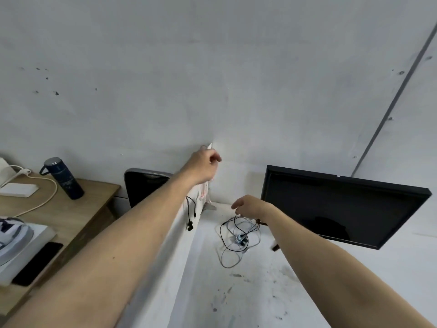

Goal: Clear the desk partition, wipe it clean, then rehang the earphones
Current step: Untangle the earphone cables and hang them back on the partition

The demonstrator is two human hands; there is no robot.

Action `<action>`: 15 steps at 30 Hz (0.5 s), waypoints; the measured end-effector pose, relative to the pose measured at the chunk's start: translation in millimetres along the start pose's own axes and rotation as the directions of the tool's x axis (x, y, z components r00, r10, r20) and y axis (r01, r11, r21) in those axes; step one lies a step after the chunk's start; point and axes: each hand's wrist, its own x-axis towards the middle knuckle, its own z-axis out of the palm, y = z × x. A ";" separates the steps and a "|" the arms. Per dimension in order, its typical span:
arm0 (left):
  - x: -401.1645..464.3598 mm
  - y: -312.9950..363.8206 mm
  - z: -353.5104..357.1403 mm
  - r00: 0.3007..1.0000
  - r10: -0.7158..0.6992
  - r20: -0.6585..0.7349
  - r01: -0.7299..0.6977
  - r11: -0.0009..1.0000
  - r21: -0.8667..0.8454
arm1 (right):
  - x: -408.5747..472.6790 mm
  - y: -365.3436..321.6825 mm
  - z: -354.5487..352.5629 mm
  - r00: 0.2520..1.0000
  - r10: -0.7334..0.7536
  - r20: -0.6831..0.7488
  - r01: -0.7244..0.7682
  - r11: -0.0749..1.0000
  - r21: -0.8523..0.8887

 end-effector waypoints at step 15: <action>-61.7 -108.5 240.9 0.801 -0.462 0.382 0.417 0.887 0.197 | 88.2 107.6 91.9 0.996 0.088 -0.006 -0.087 0.981 -0.173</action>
